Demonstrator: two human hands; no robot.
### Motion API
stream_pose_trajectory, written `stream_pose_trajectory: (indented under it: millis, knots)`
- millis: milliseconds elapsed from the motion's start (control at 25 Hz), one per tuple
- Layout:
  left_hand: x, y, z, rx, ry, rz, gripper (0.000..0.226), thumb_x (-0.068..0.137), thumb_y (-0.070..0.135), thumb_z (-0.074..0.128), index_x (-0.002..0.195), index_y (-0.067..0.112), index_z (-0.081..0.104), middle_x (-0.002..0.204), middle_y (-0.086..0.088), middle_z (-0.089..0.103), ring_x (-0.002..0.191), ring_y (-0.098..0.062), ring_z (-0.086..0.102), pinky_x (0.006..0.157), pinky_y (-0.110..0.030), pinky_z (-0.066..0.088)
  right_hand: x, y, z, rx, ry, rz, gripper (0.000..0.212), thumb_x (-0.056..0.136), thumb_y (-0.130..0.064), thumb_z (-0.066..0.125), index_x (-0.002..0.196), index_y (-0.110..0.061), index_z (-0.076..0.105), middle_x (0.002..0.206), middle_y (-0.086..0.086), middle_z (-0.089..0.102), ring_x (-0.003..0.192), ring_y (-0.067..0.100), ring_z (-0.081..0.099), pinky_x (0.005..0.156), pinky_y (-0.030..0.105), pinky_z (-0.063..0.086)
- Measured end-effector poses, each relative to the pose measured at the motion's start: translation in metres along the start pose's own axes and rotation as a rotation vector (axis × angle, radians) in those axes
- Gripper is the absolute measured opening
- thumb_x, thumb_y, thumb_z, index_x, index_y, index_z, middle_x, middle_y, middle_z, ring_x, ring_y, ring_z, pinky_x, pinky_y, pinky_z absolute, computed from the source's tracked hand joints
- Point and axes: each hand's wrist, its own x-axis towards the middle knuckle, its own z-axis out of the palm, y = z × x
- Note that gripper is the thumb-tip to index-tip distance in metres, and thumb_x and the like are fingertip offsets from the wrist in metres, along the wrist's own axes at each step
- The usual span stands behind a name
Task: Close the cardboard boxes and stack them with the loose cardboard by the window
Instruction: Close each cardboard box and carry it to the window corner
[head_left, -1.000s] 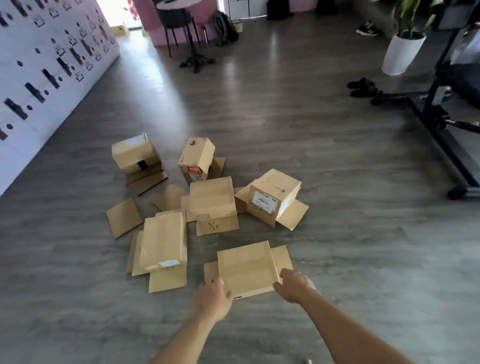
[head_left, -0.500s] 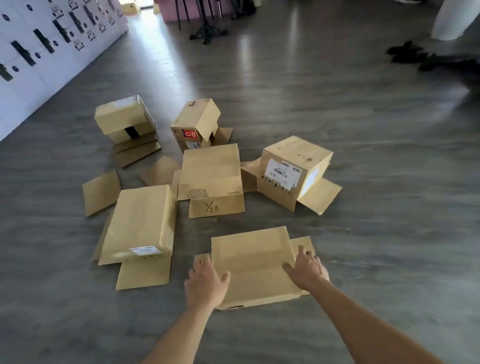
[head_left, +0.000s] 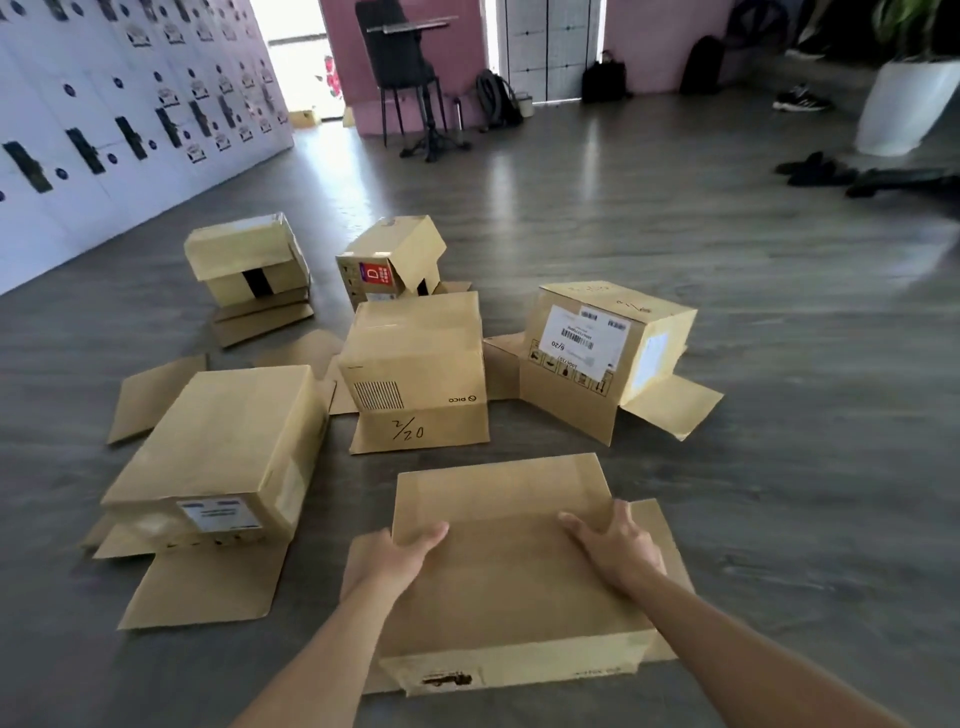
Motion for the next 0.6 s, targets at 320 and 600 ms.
stream_pose_trajectory:
  millis: [320, 600]
  knots:
    - [-0.009, -0.004, 0.012, -0.253, -0.124, 0.026, 0.108, 0.042, 0.083, 0.080, 0.129, 0.020, 0.064, 0.118, -0.001, 0.067, 0.114, -0.028, 0.059, 0.106, -0.048, 0.044, -0.007, 0.023, -0.010, 0.216, -0.048, 0.080, 0.104, 0.061, -0.088, 0.062, 0.136, -0.017, 0.052, 0.113, 0.005, 0.065, 0.098, 0.026, 0.064, 0.087, 0.040, 0.055]
    - [-0.025, 0.017, -0.034, -0.167, -0.048, 0.235, 0.102, 0.038, 0.089, 0.077, 0.118, 0.027, 0.063, 0.107, 0.009, 0.068, 0.100, -0.016, 0.064, 0.088, -0.037, 0.053, -0.021, 0.004, -0.030, 0.355, 0.065, -0.129, 0.100, 0.062, -0.087, 0.064, 0.139, -0.025, 0.047, 0.120, 0.000, 0.063, 0.100, 0.021, 0.059, 0.086, 0.035, 0.051]
